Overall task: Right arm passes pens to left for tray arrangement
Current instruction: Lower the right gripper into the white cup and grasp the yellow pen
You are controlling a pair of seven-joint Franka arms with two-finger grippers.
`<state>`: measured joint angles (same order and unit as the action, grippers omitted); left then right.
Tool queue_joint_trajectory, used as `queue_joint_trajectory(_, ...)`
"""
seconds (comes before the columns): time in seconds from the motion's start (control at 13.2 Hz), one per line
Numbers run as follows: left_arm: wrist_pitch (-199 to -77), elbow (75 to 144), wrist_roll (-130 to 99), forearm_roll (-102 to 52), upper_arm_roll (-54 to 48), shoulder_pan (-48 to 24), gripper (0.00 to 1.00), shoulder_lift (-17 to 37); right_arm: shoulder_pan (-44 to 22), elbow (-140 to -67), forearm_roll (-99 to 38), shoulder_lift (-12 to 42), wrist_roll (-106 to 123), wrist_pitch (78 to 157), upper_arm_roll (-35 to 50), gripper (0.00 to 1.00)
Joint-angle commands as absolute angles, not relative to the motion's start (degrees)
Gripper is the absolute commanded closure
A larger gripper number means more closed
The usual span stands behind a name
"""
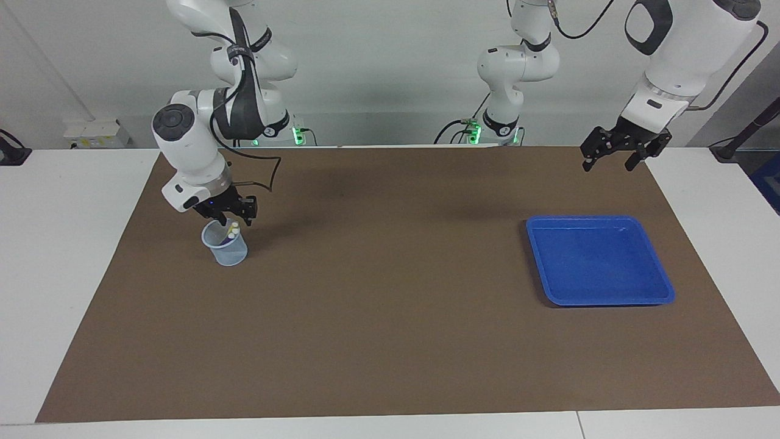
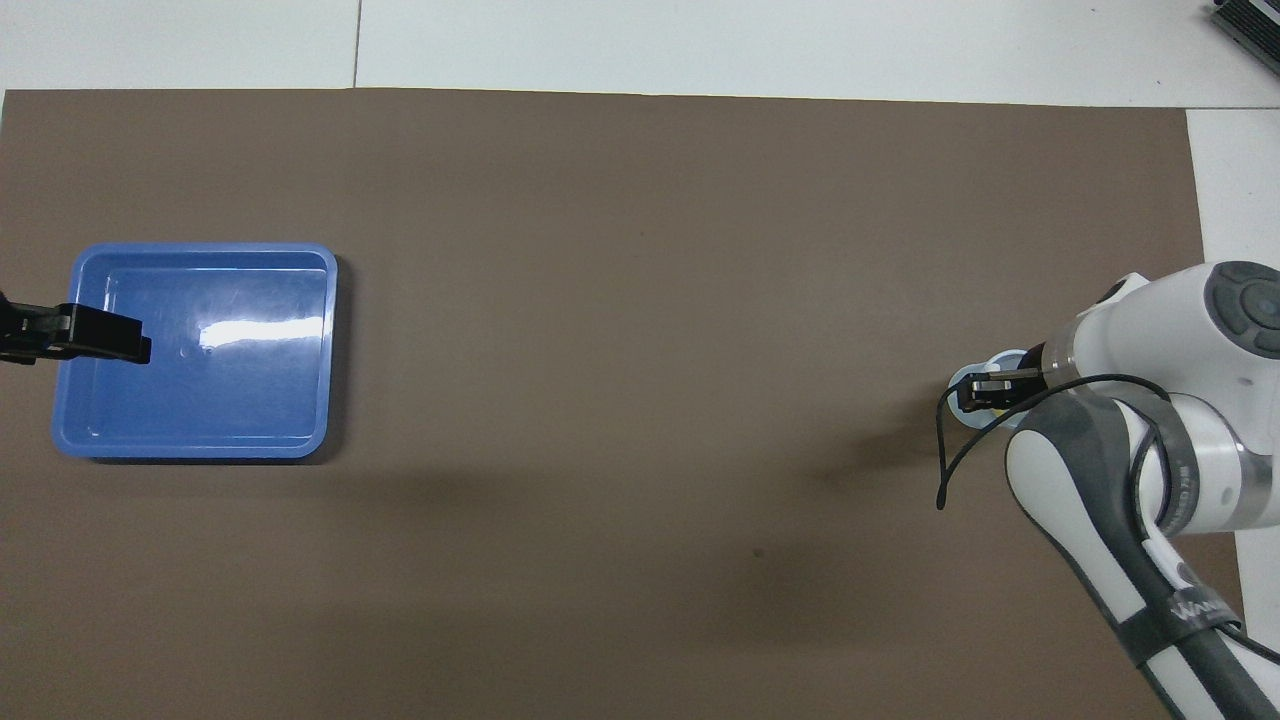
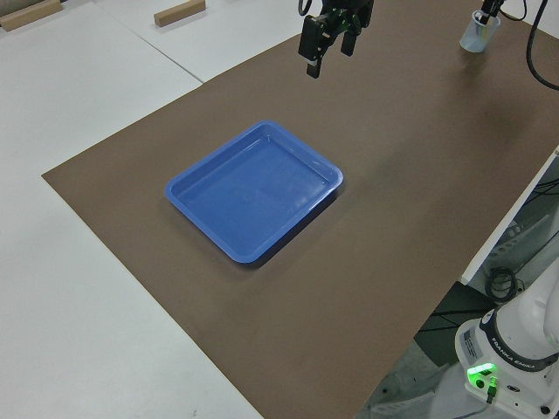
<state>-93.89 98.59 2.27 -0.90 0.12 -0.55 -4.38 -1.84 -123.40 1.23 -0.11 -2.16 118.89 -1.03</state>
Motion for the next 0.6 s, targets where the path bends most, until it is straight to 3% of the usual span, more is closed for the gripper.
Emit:
queue_joint_trajectory(0.0, -98.5, 102.0, -0.7, 0.1, 0.1, -0.2, 0.00, -6.6, -0.5, -125.2, 0.7, -1.7, 0.5, 120.8, -0.8, 0.49)
queue_joint_trajectory(0.38, -100.8, 102.7, -0.7, -0.1, -0.1, -0.9, 0.00, -6.6, -0.5, -125.2, 0.7, -1.7, 1.7, 121.0, -0.8, 0.74)
queue_joint_trajectory(0.53, -100.1, 102.7, -0.8, -0.7, -0.1, -1.1, 0.00, -6.6, -0.4, -125.2, 0.7, -1.6, 2.0, 120.6, -0.8, 0.89)
